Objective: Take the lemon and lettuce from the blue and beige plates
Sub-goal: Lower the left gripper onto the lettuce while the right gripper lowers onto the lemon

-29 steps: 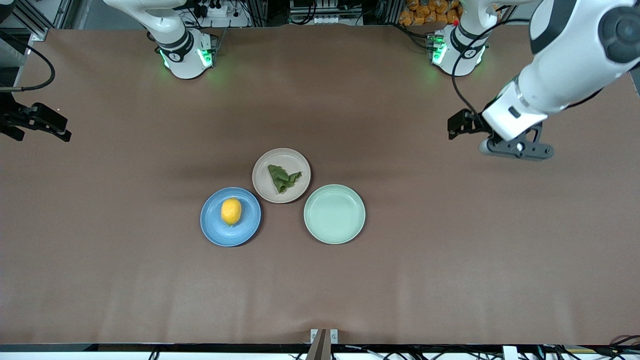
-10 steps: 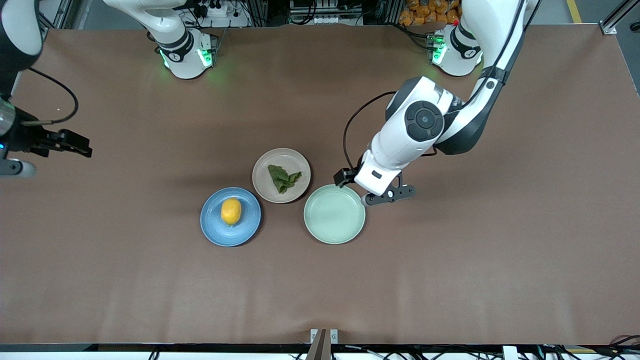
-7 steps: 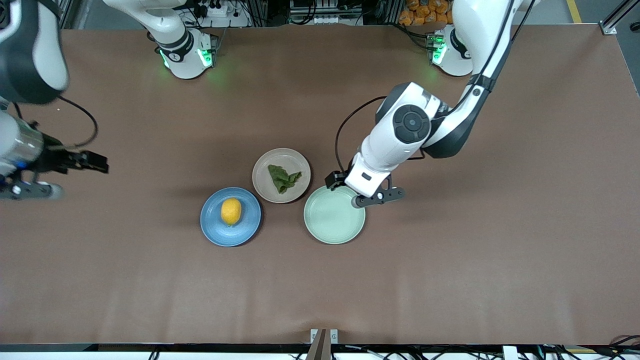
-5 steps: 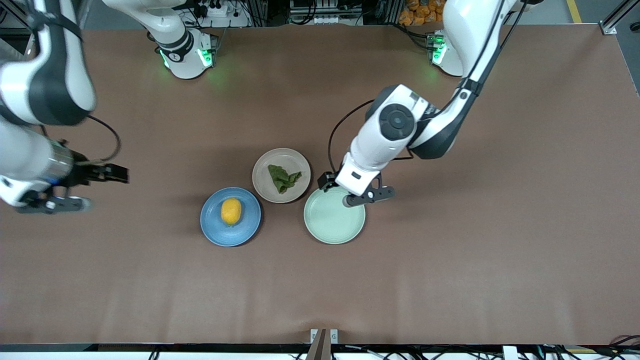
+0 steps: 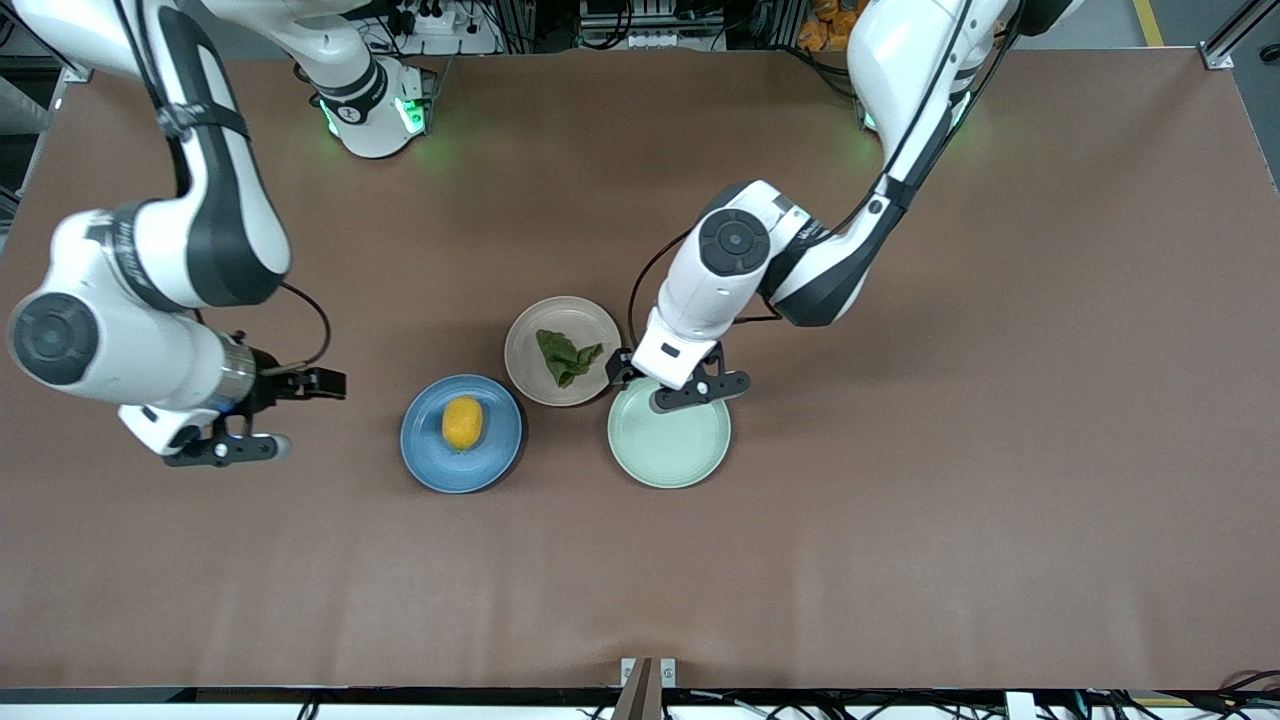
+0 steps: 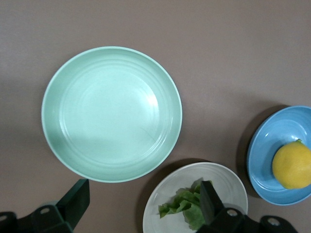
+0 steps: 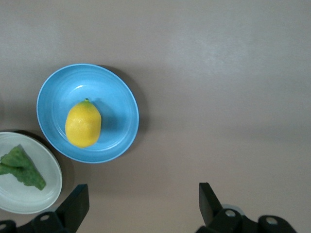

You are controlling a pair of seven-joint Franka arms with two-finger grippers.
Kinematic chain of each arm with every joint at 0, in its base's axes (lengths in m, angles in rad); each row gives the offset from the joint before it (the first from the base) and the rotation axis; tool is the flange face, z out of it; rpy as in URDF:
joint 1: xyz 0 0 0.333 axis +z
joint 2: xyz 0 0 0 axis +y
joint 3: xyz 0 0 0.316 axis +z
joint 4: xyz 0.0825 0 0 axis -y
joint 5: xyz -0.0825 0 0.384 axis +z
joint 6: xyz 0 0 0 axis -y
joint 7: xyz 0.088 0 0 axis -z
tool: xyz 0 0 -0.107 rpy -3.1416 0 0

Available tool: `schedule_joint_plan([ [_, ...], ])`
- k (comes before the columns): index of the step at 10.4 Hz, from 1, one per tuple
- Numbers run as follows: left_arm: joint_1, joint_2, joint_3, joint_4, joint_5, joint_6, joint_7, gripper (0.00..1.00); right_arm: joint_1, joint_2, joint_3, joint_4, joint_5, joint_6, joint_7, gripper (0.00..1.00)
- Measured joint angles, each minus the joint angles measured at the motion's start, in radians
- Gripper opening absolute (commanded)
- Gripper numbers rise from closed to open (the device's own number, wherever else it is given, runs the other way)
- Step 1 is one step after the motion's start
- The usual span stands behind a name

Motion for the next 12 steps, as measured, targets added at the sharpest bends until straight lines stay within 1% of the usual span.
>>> schedule_joint_plan([
  [1,-0.021,0.015,0.006,0.004,0.034,0.013,-0.001,1.00,0.012,0.021,0.000,0.000,0.002,0.027,0.003,1.00],
  [3,-0.092,0.055,0.058,0.034,0.051,0.042,-0.006,1.00,0.039,0.069,0.001,-0.001,0.015,0.088,0.024,1.00],
  [6,-0.177,0.114,0.122,0.061,0.054,0.149,-0.064,1.00,0.081,0.124,0.001,-0.002,0.021,0.162,0.065,1.00],
  [8,-0.245,0.144,0.179,0.064,0.054,0.224,-0.112,1.00,0.102,0.148,0.001,-0.021,0.029,0.226,0.070,1.00],
  [10,-0.284,0.167,0.192,0.068,0.054,0.291,-0.156,1.00,0.112,0.156,0.001,-0.066,0.075,0.300,0.072,1.00],
  [12,-0.310,0.174,0.195,0.070,0.054,0.301,-0.183,1.00,0.130,0.167,0.002,-0.108,0.089,0.365,0.072,1.00],
])
